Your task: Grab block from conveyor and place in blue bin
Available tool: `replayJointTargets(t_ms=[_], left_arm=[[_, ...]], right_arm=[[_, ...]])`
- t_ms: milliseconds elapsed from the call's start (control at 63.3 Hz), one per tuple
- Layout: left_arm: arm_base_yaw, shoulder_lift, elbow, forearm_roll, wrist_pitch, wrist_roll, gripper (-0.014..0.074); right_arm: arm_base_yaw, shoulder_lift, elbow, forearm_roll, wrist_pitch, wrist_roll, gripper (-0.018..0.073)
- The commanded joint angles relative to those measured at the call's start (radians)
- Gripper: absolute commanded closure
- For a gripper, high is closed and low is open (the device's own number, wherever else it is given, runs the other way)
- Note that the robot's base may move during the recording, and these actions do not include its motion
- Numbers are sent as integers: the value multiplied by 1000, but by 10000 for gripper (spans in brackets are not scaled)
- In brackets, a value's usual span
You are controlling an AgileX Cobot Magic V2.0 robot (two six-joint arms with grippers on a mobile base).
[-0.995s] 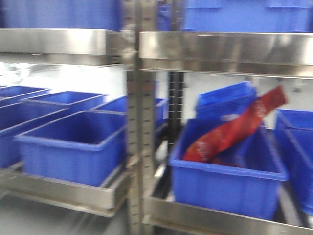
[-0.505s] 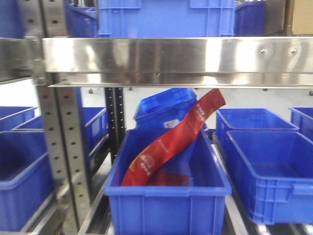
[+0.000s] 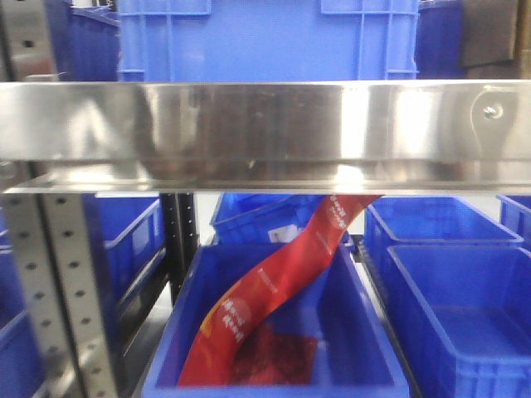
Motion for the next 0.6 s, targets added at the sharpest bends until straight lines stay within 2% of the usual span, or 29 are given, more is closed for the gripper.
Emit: replayJointTargets(t_ms=[0, 584], left_arm=[[-6, -3, 1, -2, -19, -5, 708], [-6, -3, 1, -2, -19, -5, 708]], right_arm=[[1, -2, 0, -2, -16, -6, 721], [1, -2, 0, -2, -16, -6, 721]])
